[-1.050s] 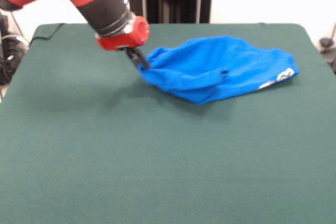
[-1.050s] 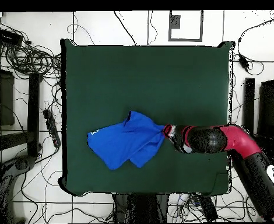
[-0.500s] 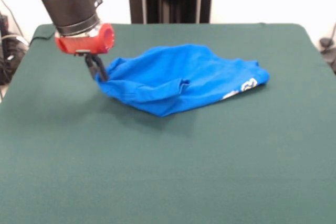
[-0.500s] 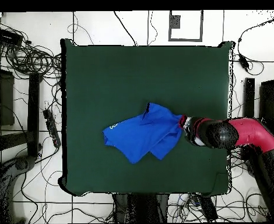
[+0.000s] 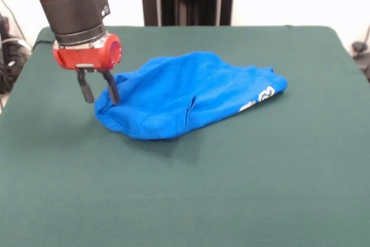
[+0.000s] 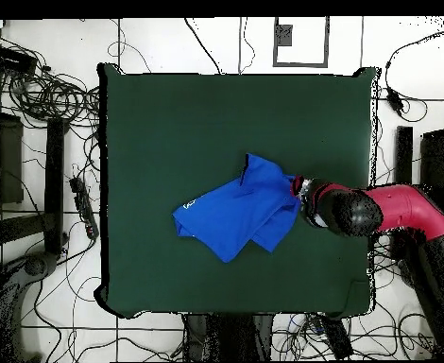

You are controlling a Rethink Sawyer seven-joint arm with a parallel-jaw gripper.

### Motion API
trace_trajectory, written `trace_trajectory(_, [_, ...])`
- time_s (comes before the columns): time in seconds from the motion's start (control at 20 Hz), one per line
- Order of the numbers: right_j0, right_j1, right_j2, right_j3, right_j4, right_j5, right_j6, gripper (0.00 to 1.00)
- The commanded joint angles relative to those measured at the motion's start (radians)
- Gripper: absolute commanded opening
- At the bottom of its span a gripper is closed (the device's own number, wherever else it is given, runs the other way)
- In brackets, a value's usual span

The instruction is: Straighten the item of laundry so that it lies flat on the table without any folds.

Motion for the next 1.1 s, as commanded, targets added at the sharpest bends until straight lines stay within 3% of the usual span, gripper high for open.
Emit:
trace_trajectory(0.05, [0.085, -0.014, -0.101, -0.025, -0.054, -0.052, -0.139, 1.00])
trace_trajectory(0.25, [0.110, -0.081, -0.134, -0.005, -0.032, -0.047, -0.028, 1.00])
trace_trajectory(0.5, [0.179, -0.337, -0.124, 0.115, 0.057, -0.020, 0.120, 1.00])
trace_trajectory(0.6, [0.216, -0.382, -0.132, 0.140, 0.101, 0.006, 0.147, 1.00])
trace_trajectory(0.9, [0.318, -0.419, -0.182, 0.172, 0.220, 0.034, 0.184, 1.00])
trace_trajectory(1.1, [0.369, -0.401, -0.224, 0.175, 0.250, -0.007, 0.161, 1.00])
